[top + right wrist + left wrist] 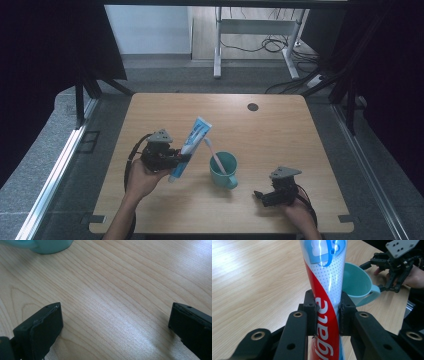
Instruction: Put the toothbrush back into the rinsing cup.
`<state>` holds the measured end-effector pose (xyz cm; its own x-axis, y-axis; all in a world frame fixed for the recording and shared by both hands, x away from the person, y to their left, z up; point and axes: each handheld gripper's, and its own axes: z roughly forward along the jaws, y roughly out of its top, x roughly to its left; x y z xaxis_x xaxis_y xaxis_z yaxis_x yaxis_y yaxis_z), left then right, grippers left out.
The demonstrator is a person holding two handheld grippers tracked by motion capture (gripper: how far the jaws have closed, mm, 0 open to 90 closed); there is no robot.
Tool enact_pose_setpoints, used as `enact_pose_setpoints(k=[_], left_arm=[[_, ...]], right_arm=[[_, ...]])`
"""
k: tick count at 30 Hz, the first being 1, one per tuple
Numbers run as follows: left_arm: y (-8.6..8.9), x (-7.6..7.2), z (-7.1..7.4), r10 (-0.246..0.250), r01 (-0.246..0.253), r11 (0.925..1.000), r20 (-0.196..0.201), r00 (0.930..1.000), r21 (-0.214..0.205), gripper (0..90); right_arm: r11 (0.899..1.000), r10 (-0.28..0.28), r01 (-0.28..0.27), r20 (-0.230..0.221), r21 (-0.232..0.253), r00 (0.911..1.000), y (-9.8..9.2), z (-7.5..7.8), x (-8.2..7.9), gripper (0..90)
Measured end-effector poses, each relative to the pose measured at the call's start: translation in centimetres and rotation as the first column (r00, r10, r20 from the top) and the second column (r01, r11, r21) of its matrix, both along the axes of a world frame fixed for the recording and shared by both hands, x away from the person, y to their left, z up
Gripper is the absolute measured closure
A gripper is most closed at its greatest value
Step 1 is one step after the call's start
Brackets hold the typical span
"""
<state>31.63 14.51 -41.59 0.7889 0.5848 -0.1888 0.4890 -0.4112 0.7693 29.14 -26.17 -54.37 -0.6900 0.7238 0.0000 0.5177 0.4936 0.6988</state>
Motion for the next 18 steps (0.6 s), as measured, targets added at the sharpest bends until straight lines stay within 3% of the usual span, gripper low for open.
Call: enact_pose_setpoints(k=[18], left_arm=[[-3.5, 0.1, 0.8, -0.059, 0.060, 0.9981, 0.045, 0.9972, -0.012, 73.7]], right_arm=[[1.000, 0.001, -0.001, -0.002, -0.001, 1.0000, 0.0, 0.0, 0.0, 0.0]])
